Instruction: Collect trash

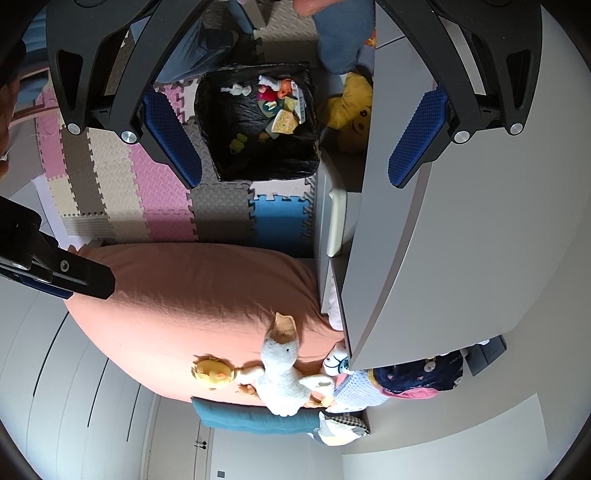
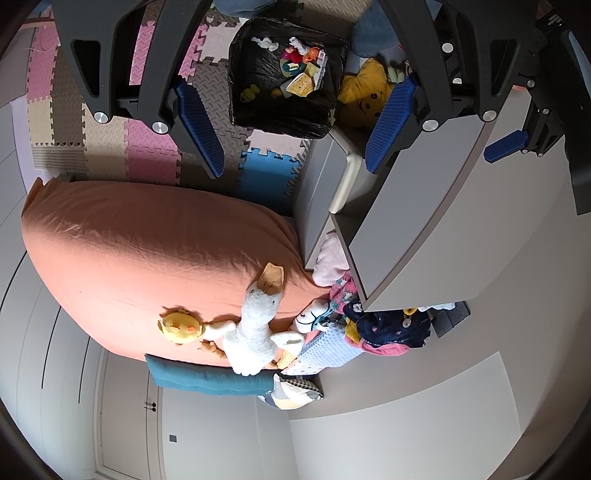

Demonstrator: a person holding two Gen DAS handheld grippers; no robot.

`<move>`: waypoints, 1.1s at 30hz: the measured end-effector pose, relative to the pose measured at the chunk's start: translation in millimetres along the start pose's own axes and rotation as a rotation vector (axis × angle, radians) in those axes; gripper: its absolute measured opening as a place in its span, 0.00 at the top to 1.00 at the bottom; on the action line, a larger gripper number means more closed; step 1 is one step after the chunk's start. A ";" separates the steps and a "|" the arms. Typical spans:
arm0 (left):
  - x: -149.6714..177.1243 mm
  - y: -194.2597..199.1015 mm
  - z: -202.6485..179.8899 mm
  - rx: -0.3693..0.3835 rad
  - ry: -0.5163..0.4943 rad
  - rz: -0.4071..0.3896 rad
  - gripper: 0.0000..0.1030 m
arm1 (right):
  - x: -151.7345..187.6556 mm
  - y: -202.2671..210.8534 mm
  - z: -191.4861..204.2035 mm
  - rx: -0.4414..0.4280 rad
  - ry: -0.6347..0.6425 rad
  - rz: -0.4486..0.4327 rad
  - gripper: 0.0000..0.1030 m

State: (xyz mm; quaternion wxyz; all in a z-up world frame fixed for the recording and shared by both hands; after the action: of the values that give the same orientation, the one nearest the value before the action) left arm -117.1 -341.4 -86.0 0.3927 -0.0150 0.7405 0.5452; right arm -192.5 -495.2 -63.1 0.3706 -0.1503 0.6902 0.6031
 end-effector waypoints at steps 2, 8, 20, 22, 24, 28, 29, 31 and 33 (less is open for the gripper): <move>-0.2 0.1 0.3 0.000 -0.004 0.000 0.05 | 0.1 0.3 0.1 -0.001 0.001 0.000 0.23; 0.8 1.6 -5.1 -0.006 -0.027 -0.011 0.05 | -0.1 -0.1 0.3 0.001 0.000 0.001 0.23; 0.4 6.2 -7.7 -0.005 -0.027 -0.025 0.05 | -0.5 0.0 0.2 0.000 0.001 0.000 0.23; 0.0 6.2 -7.5 -0.005 -0.025 -0.023 0.05 | -0.3 0.1 0.1 0.001 0.000 0.001 0.23; 0.0 6.4 -7.0 -0.004 -0.023 -0.022 0.05 | -0.3 0.4 0.3 0.000 0.000 0.001 0.23; 0.1 6.8 -7.2 -0.003 -0.023 -0.025 0.05 | -0.7 1.0 0.9 0.001 0.000 0.000 0.23; 0.0 7.2 -7.8 -0.003 -0.025 -0.027 0.05 | -0.5 0.5 0.6 0.002 0.000 0.000 0.23; 0.0 7.5 -8.7 -0.004 -0.026 -0.029 0.05 | -0.6 0.9 0.8 0.000 -0.002 -0.001 0.23; 0.2 8.1 -10.1 -0.006 -0.032 -0.032 0.05 | -0.5 0.6 0.5 0.001 0.000 -0.001 0.23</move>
State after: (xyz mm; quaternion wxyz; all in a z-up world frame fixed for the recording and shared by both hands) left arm -126.5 -346.3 -78.7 0.4131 -0.0192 0.7321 0.5414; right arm -192.4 -494.7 -62.3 0.3709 -0.1503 0.6906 0.6025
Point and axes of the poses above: each gripper's, at about its wrist camera, not at the fingertips, and y roughly against the way its jaws point, z to its left, x to its underside, the point moved 8 cm from there along -y, roughly the way its jaws point, and after that the axes turned 11 degrees about y, right-handed, at the moved point
